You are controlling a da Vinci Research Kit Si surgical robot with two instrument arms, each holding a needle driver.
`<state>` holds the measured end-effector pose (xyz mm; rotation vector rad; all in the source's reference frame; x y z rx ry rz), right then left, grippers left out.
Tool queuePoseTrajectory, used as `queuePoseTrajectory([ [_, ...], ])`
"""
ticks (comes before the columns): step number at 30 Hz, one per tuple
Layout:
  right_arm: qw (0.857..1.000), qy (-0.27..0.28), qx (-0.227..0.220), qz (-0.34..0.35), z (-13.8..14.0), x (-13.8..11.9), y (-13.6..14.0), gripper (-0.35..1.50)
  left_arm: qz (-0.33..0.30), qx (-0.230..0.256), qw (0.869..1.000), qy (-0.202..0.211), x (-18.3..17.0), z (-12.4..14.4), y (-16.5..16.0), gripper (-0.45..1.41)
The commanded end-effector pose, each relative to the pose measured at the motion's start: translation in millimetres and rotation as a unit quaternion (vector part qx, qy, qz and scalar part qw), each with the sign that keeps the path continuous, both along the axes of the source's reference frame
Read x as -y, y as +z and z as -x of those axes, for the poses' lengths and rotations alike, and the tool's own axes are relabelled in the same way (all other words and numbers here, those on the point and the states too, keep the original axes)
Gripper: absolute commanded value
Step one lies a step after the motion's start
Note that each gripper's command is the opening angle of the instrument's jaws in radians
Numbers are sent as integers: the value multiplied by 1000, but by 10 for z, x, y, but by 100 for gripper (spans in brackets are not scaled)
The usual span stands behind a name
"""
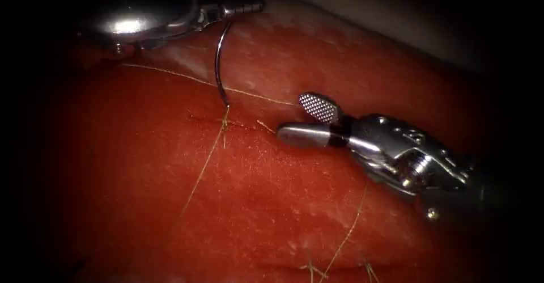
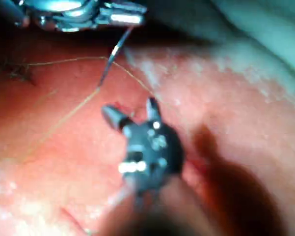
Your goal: Wound Closure
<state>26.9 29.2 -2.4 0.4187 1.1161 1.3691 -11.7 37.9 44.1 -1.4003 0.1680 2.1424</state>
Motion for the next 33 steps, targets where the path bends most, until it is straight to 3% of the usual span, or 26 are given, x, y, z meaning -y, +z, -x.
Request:
queuePoseTrajectory([
  [1, 1000, 0, 2, -2, -18, -4, -2, 89, 27, -15, 999, 9, 7, 8, 1, -35],
  [8, 1000, 3, 6, -11, -42, -8, -14, 89, 83, -34, 996, 18, 16, 9, -9, -35],
  [16, 1000, -11, -1, -24, -85, -2, -1, 88, 102, -34, 994, 15, 16, 9, -19, -35],
  [25, 1000, -9, -2, -28, -101, -5, 2, 81, 109, -33, 993, 21, 18, 13, -22, -35],
  [27, 1000, -8, -1, -28, -100, -6, 3, 68, 109, -32, 993, 23, 19, 14, -23, -35],
  [29, 1000, -9, -1, -28, -100, -6, 2, 24, 111, -32, 993, 25, 20, 15, -24, -35],
  [30, 999, -24, -11, -33, -100, -6, 1, -35, 111, -31, 993, 25, 21, 15, -25, -35],
  [32, 999, -29, 1, -38, -100, -4, -1, -35, 110, -26, 993, 31, 22, 18, -27, -35],
  [33, 999, -33, 6, -34, -100, -3, -2, -35, 101, -19, 994, 31, 19, 20, -29, -11],
])
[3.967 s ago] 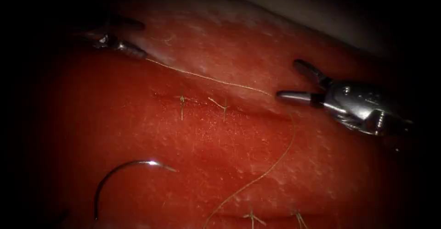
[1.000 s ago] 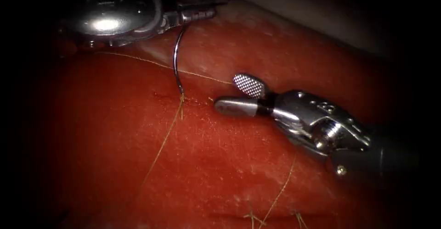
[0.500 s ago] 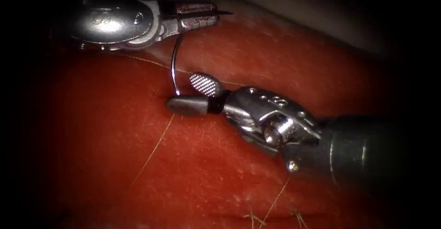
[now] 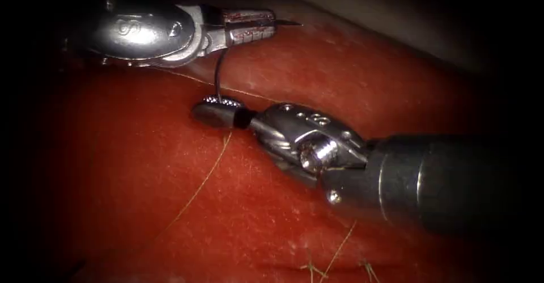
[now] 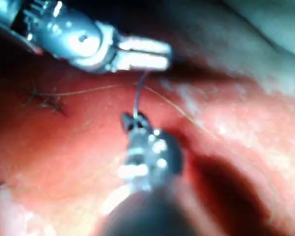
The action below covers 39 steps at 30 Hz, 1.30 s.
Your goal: Wound Closure
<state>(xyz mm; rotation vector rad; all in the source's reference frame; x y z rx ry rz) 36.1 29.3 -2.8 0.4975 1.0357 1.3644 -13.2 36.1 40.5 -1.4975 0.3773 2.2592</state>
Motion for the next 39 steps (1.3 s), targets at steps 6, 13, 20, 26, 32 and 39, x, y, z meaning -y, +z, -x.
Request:
queuePoseTrajectory([
  [6, 999, -11, 26, 32, 8, -4, 1, -35, -87, 26, 996, -13, -20, 12, -6, 68],
  [13, 986, -70, 117, 93, 45, -14, 6, -35, -253, 88, 963, 28, -53, -9, -38, 75],
  [20, 940, -152, 228, 205, 94, -29, 17, -35, -340, 79, 930, 117, -55, -18, -28, 58],
  [26, 855, -254, 315, 324, 117, -38, 20, -35, -383, 19, 920, 78, -67, -9, -18, 76],
  [32, 719, -378, 390, 434, 119, -46, 22, -35, -412, -4, 910, 46, -76, 5, -10, 68],
  [39, 617, -437, 420, 502, 114, -50, 17, -35, -494, -67, 867, 17, -65, 21, -11, 45],
])
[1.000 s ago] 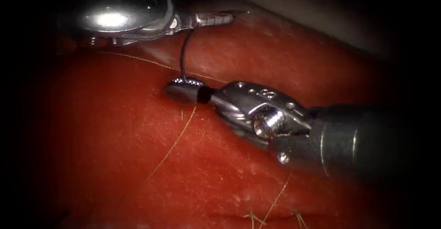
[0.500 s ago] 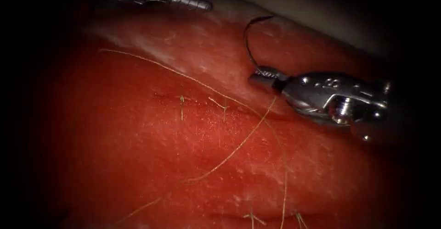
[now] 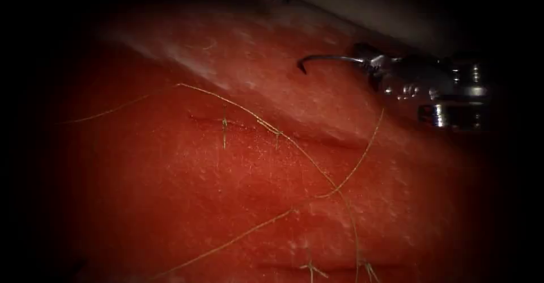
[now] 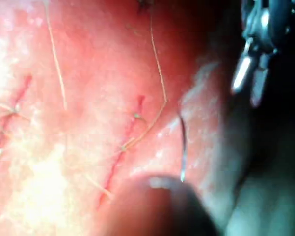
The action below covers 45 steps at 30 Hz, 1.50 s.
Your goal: Wound Closure
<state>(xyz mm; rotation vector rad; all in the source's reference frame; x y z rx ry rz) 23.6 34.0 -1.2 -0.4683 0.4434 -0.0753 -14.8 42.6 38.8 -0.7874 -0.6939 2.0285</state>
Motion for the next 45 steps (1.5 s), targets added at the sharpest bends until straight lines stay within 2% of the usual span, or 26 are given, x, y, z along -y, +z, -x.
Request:
queuePoseTrajectory([
  [1, 1000, -12, 4, 13, -11, -4, -2, -35, -4, -8, 1000, 8, 3, 7, 8, 46],
  [3, 998, -45, 23, 46, -13, -6, -10, -35, -21, -42, 999, 22, 11, 14, 17, 50],
  [10, 986, -96, 84, 106, -30, -5, -30, -35, -57, -114, 991, 50, 36, 23, 43, 52],
  [21, 973, -130, 136, 134, -48, -2, -33, -35, -146, -139, 979, 19, 47, 20, 53, 52],
  [27, 970, -129, 152, 139, -58, 0, -34, -35, -174, -154, 971, 53, 74, 16, 60, 53],
  [32, 969, -129, 155, 140, -64, 1, -36, -35, -189, -155, 968, 62, 82, 15, 57, 52],
  [38, 970, -127, 157, 139, -70, 3, -37, -35, -218, -174, 959, 52, 83, 16, 55, 6],
  [39, 970, -127, 157, 139, -70, 3, -37, -35, -225, -177, 957, 46, 84, 17, 54, -9],
  [40, 970, -127, 157, 139, -70, 4, -38, -35, -227, -178, 957, 46, 84, 17, 53, -33],
  [45, 969, -119, 165, 139, -71, 2, -41, -35, -220, -180, 958, 38, 79, 17, 50, -35],
])
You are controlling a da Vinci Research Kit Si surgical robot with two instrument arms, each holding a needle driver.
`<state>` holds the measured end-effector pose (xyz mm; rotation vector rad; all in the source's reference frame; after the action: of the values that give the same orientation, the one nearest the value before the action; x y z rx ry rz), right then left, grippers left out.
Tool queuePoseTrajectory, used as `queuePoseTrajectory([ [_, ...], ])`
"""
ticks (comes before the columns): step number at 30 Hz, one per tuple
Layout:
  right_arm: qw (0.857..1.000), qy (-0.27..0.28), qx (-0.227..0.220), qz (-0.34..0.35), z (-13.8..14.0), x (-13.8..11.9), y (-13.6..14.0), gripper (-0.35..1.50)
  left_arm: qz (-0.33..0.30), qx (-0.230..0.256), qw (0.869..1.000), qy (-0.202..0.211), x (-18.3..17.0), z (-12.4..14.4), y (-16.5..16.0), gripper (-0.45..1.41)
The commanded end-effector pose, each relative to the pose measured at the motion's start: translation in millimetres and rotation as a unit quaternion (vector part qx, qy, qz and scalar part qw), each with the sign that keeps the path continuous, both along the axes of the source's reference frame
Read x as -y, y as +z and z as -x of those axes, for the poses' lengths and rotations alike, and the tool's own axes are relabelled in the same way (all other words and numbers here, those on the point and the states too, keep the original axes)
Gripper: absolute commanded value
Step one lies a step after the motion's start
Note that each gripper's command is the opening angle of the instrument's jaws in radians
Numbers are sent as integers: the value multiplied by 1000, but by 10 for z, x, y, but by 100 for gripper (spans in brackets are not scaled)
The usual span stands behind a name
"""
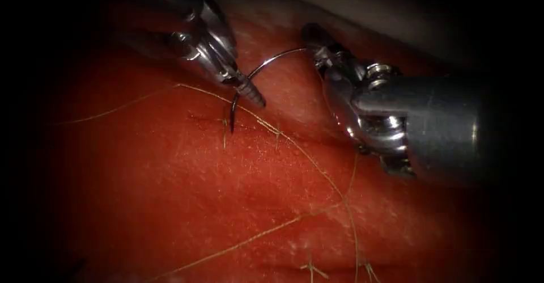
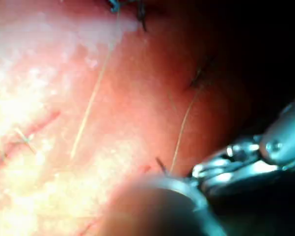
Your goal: Wound Closure
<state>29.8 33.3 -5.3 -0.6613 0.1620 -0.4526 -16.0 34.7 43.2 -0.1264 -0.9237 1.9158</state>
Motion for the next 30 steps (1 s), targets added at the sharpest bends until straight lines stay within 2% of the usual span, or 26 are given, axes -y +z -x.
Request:
queuePoseTrajectory([
  [1, 1000, 7, 8, -2, -9, -7, -1, -35, 4, -4, 1000, -3, 0, 4, 6, -35],
  [3, 999, 36, 15, -16, -9, -10, -7, -35, 11, -16, 1000, -9, -1, 6, 7, -35],
  [4, 995, 92, 3, -34, -10, -12, -11, -35, 15, -21, 1000, -14, -2, 8, 7, -35],
  [6, 989, 140, -24, -46, -10, -11, -13, -1, 17, -23, 999, -15, -3, 9, 8, -35],
  [9, 981, 174, -40, -76, -12, -9, -13, 14, 23, -30, 999, -20, -4, 11, 9, -35],
  [10, 977, 188, -43, -89, -13, -9, -13, 27, 26, -33, 999, -20, -5, 11, 9, -35],
  [11, 971, 209, -44, -104, -15, -8, -13, 66, 29, -35, 999, -22, -7, 11, 10, -35],
  [12, 967, 223, -47, -114, -17, -8, -14, 88, 30, -36, 999, -23, -9, 11, 10, -35],
  [14, 958, 247, -42, -139, -21, -7, -15, 116, 34, -47, 998, -19, -11, 10, 13, -35],
  [15, 955, 258, -41, -143, -22, -8, -15, 125, 34, -51, 998, -16, -11, 10, 14, -35],
  [23, 943, 269, 8, -194, -47, -8, -15, 143, 38, -85, 996, 4, -8, 14, 21, -35],
  [30, 936, 282, 12, -209, -62, -5, -38, 148, 34, -99, 994, 18, -9, 14, 46, -35],
])
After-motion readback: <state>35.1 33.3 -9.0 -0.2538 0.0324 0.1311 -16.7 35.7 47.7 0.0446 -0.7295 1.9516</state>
